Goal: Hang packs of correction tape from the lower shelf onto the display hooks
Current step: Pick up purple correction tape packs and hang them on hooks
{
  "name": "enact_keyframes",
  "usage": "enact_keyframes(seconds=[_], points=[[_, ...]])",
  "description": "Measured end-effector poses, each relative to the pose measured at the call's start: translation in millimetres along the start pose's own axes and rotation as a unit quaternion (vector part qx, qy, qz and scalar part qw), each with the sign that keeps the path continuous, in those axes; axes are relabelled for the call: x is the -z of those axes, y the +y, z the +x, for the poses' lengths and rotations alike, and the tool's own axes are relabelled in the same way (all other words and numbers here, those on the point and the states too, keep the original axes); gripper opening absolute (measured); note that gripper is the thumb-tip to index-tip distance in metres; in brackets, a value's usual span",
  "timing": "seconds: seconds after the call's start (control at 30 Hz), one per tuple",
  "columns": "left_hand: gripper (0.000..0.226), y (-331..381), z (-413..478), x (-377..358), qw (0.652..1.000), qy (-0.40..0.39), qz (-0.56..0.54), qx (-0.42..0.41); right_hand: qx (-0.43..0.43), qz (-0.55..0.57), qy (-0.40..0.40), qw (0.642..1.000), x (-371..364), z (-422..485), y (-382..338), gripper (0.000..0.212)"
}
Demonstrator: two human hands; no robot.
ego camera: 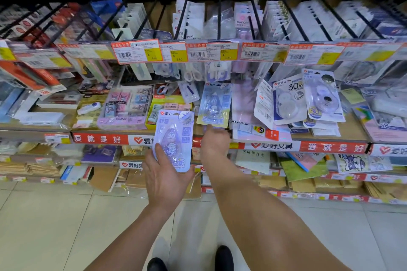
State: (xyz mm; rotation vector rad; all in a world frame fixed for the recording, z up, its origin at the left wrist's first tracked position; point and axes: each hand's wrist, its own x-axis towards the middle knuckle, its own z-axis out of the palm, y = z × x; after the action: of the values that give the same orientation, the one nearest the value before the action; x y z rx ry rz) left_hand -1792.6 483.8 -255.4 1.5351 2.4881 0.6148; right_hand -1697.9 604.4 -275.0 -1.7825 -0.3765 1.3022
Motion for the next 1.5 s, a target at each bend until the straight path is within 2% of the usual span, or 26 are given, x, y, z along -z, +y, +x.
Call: enact_keyframes(seconds=[0.1, 0.2, 0.27, 0.37, 0.4, 0.5, 0.63, 0.83, 0.97, 1.2, 1.37, 1.43, 1.5], points=[[0.111, 5.0, 3.1, -3.3, 1.0, 0.005, -0.006, -0.016, 0.138, -0.094, 0.023, 0.986, -2.5, -12.0, -15.6, 0.025], [0.111, 9.7, 6.9, -6.0, 1.0, -0.009, -0.011, -0.015, 0.242, -0.198, 0.027, 0.95, 0.9, 0.9, -41.2, 0.042], [0.11, 14.3, 7.8, -7.8, 1.0, -0.014, -0.014, -0.018, 0.282, -0.295, 0.023, 0.913, -0.8, 18.4, -57.4, 0.056], [0.111, 20.1, 7.1, -9.7, 0.999, -0.019, -0.024, -0.015, 0.317, -0.468, 0.012, 0.825, -5.1, 39.8, -68.6, 0.072], [0.111, 20.2, 6.8, -10.5, 0.999, -0.019, -0.025, -0.017, 0.314, -0.494, 0.007, 0.811, -5.7, 43.9, -68.8, 0.075], [0.112, 17.0, 5.3, -12.4, 0.999, -0.022, -0.023, -0.018, 0.295, -0.51, -0.004, 0.808, -7.1, 50.3, -64.8, 0.076], [0.112, 11.8, 5.7, -9.2, 0.999, -0.026, -0.018, -0.014, 0.325, -0.53, 0.006, 0.783, -9.7, 51.7, -62.8, 0.07], [0.111, 7.3, 7.0, -1.1, 1.0, -0.022, -0.005, -0.01, 0.344, -0.545, -0.002, 0.764, -5.0, 42.3, -60.9, 0.063], [0.111, 8.9, 8.3, 0.5, 1.0, -0.03, -0.001, -0.005, 0.315, -0.529, -0.034, 0.787, -8.9, 41.3, -56.0, 0.069], [0.109, 5.5, 5.3, -2.0, 0.999, -0.032, 0.004, -0.012, 0.296, -0.483, -0.035, 0.824, -13.7, 39.0, -53.1, 0.077], [0.11, 2.5, 5.3, 1.6, 1.0, -0.029, 0.004, -0.012, 0.262, -0.304, -0.047, 0.915, -13.5, 47.6, -66.2, 0.057], [0.111, 1.5, 4.4, 2.8, 0.999, -0.032, 0.007, -0.004, 0.215, -0.239, -0.064, 0.945, -11.2, 50.8, -73.1, 0.057], [0.112, 1.8, 3.4, 4.8, 0.999, -0.033, 0.006, -0.002, 0.157, -0.164, -0.084, 0.97, -7.3, 53.4, -77.6, 0.048]])
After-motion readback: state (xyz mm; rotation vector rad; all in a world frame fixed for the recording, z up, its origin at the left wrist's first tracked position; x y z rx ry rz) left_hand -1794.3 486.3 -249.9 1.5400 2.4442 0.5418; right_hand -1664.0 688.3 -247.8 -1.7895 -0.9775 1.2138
